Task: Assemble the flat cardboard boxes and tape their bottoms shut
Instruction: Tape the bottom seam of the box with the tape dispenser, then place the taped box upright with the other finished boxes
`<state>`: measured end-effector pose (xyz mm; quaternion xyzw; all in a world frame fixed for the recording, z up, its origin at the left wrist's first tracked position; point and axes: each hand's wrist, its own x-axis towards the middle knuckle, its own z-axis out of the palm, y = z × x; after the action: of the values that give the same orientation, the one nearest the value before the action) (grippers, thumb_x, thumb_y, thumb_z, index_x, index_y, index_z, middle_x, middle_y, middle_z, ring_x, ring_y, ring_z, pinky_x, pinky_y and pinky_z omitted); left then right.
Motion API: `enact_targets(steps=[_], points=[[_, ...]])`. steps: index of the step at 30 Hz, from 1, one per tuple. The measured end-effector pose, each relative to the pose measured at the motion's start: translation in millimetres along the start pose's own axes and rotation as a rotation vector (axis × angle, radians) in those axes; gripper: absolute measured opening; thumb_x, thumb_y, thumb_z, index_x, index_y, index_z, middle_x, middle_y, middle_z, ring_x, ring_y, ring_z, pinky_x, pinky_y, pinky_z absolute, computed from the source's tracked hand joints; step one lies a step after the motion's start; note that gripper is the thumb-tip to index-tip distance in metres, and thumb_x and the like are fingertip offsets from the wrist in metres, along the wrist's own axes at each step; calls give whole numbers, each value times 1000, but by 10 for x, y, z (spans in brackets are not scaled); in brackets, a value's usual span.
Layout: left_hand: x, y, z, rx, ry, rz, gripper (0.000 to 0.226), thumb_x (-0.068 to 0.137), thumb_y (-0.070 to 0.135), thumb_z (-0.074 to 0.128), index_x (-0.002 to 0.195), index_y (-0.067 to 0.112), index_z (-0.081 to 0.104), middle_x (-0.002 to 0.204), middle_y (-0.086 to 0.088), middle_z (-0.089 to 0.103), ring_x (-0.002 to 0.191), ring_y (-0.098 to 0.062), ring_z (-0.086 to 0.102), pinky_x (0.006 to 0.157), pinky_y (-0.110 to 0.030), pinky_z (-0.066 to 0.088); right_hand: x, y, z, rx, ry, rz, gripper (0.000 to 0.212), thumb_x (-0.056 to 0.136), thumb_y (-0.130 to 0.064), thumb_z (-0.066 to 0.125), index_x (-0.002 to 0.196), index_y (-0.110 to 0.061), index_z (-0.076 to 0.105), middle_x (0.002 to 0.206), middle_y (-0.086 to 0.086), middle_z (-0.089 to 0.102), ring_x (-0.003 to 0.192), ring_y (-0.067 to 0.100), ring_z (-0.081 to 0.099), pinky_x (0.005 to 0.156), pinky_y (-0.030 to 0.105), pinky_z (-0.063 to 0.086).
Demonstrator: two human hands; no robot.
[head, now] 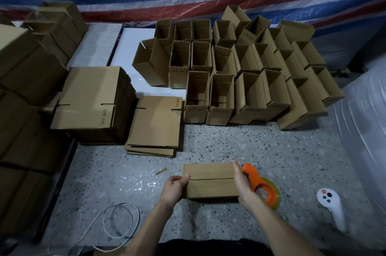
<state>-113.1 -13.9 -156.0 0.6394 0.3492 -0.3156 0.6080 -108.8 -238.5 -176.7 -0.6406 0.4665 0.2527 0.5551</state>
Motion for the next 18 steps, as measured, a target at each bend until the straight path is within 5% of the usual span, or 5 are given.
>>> enact_targets(steps=[4, 8, 11, 13, 18], points=[[-29, 25, 37, 27, -141, -147, 55, 101, 50, 47, 140, 11, 46, 126, -5, 59, 117, -21, 54, 109, -44, 37, 77, 29, -81, 244, -165, 56, 105, 57, -90, 57, 129, -14, 59, 113, 19, 70, 105, 36, 66, 98, 53, 52], [-89, 79, 135, -72, -123, -284, 82, 84, 80, 44, 135, 16, 47, 128, -16, 56, 117, -39, 49, 89, -56, 44, 90, 20, -85, 99, -116, 58, 106, 74, -90, 45, 154, -22, 34, 153, 17, 41, 139, 35, 42, 117, 55, 32], [-81, 113, 116, -211, -175, -330, 92, 72, 88, 51, 114, 8, 66, 92, -17, 71, 88, -37, 63, 78, -49, 51, 13, -48, -162, -36, -67, 9, 105, 82, -85, 40, 160, -19, 16, 166, 9, 17, 151, 28, 21, 124, 45, 17], [-48, 137, 72, -252, -188, -343, 93, 62, 91, 56, 94, 5, 73, 82, -17, 72, 82, -35, 65, 76, -47, 52, 15, -15, -289, -28, -84, -84, 90, 84, -79, 50, 152, -22, 37, 159, 10, 34, 140, 20, 43, 116, 35, 33], [52, 269, -72, -216, -97, -319, 92, 70, 81, 63, 123, 6, 60, 120, -24, 61, 105, -42, 61, 71, -52, 57, -60, -39, -419, -93, -285, -279, 53, 85, -40, 63, 135, -27, 54, 145, 3, 52, 116, 10, 54, 90, 27, 42]])
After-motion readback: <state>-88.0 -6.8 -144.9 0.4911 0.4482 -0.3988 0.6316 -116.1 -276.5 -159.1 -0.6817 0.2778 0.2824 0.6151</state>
